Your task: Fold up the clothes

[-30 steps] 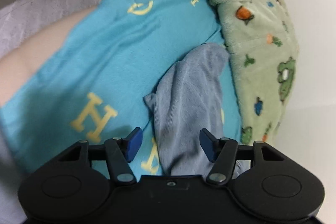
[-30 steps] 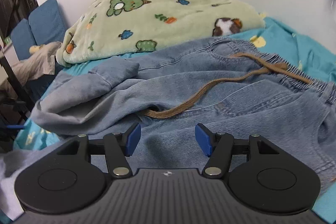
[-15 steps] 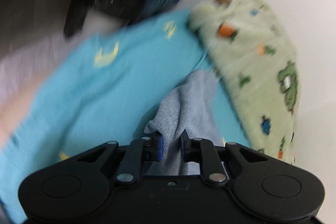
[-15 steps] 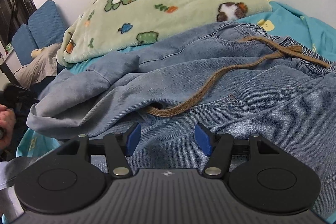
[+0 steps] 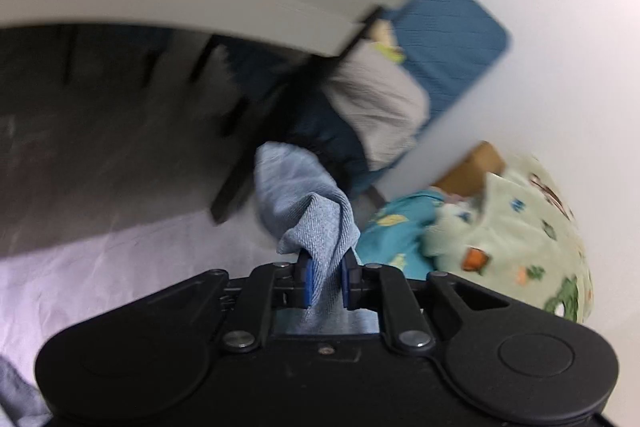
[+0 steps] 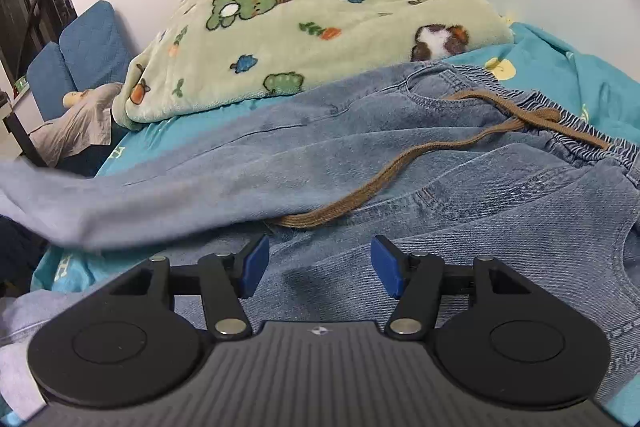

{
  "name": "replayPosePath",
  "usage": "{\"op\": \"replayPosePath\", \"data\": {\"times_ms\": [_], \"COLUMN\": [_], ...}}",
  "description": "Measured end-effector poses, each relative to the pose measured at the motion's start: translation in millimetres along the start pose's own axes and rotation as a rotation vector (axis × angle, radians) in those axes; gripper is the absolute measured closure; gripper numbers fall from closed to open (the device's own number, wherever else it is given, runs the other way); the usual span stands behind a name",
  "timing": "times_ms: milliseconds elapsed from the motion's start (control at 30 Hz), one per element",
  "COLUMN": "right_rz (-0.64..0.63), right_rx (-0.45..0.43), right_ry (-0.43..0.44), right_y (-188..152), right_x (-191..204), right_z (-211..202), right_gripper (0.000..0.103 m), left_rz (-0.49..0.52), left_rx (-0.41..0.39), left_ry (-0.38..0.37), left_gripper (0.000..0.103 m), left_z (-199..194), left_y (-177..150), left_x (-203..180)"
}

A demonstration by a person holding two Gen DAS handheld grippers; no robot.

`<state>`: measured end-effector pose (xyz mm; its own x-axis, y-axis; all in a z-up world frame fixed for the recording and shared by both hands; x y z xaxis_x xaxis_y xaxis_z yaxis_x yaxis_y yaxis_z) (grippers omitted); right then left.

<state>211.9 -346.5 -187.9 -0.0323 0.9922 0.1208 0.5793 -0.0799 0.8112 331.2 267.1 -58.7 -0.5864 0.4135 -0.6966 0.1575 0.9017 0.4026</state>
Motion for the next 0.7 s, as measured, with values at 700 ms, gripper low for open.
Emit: {"op": "replayPosePath", "data": {"times_ms": [700], "right_rz": [-0.078], "right_rx": [0.036], "right_ry": [-0.018], "right_y": [-2.1], "right_x": [7.3], "right_z": [0.3], "right_gripper": [0.043], "left_rz": [-0.160], "left_rx": [0.316], "left_ry": [0.021], "left_gripper": [0.064], "left_z": [-25.5], "left_y": [-9.0], "left_x": [175.1]}}
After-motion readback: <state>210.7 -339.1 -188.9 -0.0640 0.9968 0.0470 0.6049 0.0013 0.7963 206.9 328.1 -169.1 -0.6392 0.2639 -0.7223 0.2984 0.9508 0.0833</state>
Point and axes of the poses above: each gripper's, at about its wrist camera, not at the fingertips, and z roughly the way its jaws point, x to its left, y to its top, the point moved 7 cm from there along z, roughly the way its jaws point, and after that the axes turned 14 degrees about -z, right-handed, at the moved point
